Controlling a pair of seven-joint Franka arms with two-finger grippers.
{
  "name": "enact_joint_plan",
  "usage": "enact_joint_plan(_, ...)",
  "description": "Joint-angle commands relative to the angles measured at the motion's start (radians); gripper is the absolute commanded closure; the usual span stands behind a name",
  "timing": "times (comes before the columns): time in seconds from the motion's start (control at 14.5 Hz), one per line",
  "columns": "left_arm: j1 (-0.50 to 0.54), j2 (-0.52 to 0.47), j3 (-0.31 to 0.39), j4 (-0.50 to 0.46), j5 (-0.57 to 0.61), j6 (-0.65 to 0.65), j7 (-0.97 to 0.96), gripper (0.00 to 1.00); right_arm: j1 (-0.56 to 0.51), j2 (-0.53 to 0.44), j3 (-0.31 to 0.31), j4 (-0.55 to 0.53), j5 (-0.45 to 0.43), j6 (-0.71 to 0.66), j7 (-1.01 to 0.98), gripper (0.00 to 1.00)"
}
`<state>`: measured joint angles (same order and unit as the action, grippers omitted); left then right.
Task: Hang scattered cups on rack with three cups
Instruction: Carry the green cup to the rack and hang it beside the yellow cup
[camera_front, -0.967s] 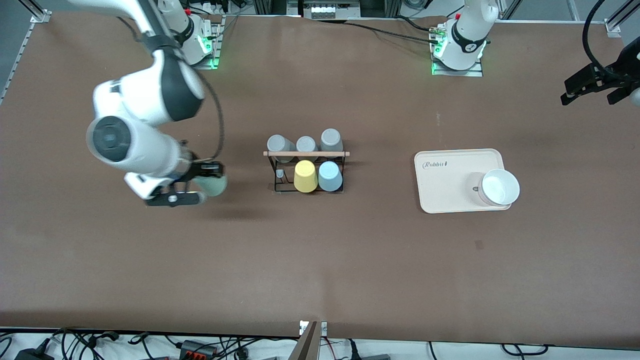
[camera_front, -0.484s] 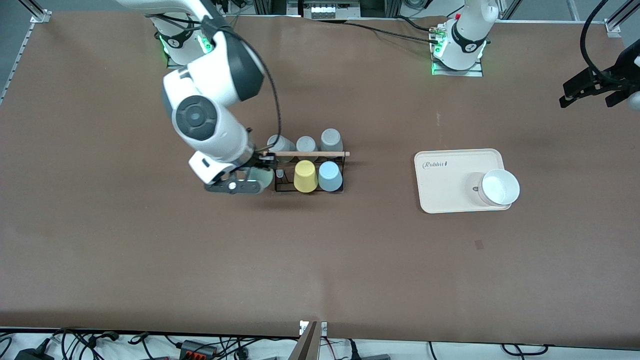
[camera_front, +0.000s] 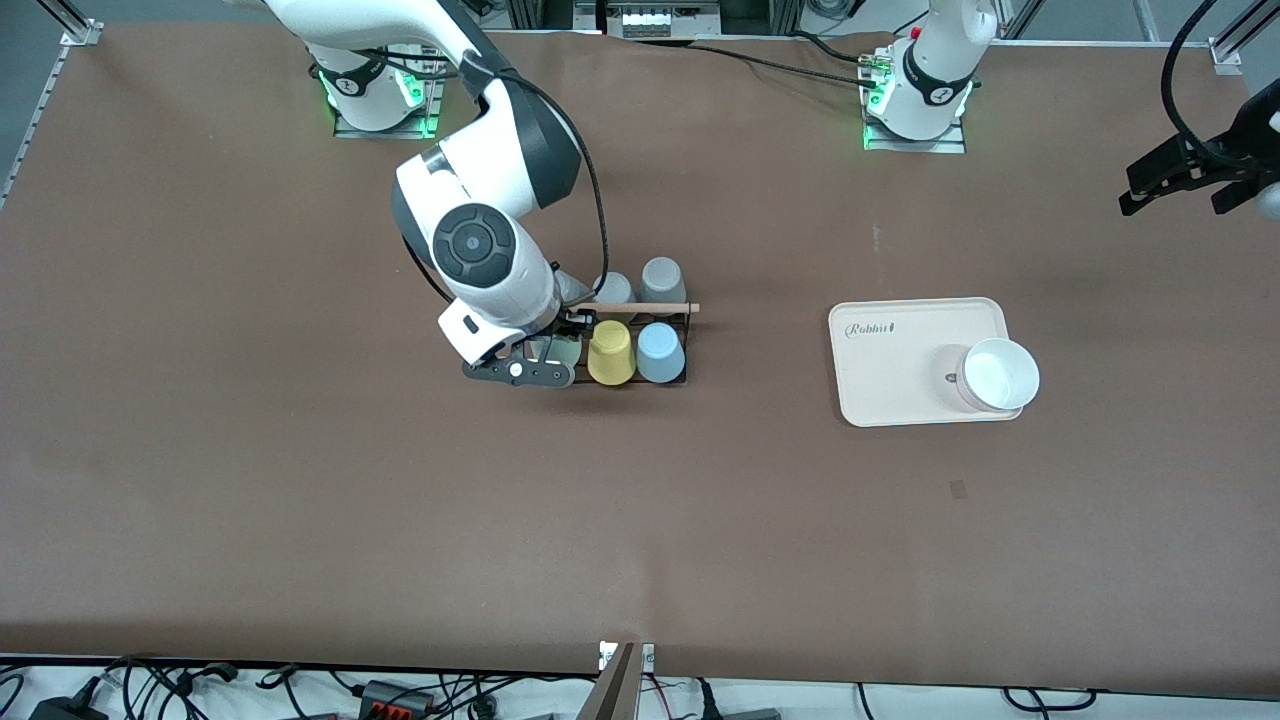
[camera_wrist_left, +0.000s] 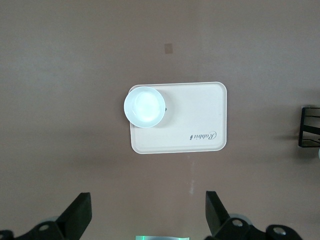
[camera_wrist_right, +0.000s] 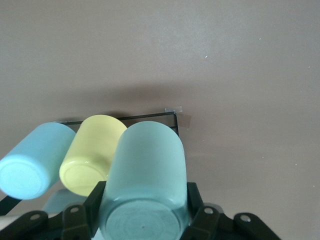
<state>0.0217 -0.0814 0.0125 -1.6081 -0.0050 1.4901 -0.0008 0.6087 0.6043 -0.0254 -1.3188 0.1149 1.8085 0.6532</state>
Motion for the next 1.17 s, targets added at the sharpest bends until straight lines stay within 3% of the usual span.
enact_joint_plan(0.0,0.003,0.015,0.001,0.03,-0.001,-0.007,0.01,0.0,0.005,0.037,-0.008,0.036,0.006,-0.006,0.016,0.72)
enact_joint_plan(0.97,0.003,0.017,0.001,0.03,-0.001,-0.007,0.009,0.0,0.025,0.138,-0.007,0.035,0.014,0.025,0.025,0.72)
enact_joint_plan(1.04,0.003,0.017,0.001,0.03,-0.001,-0.007,0.009,0.0,0.025,0.141,-0.007,0.035,0.014,0.025,0.026,0.48)
enact_joint_plan(1.11,0.003,0.015,0.001,0.03,-0.001,-0.007,0.009,0.0,0.025,0.141,-0.007,0.035,0.014,0.025,0.025,0.0)
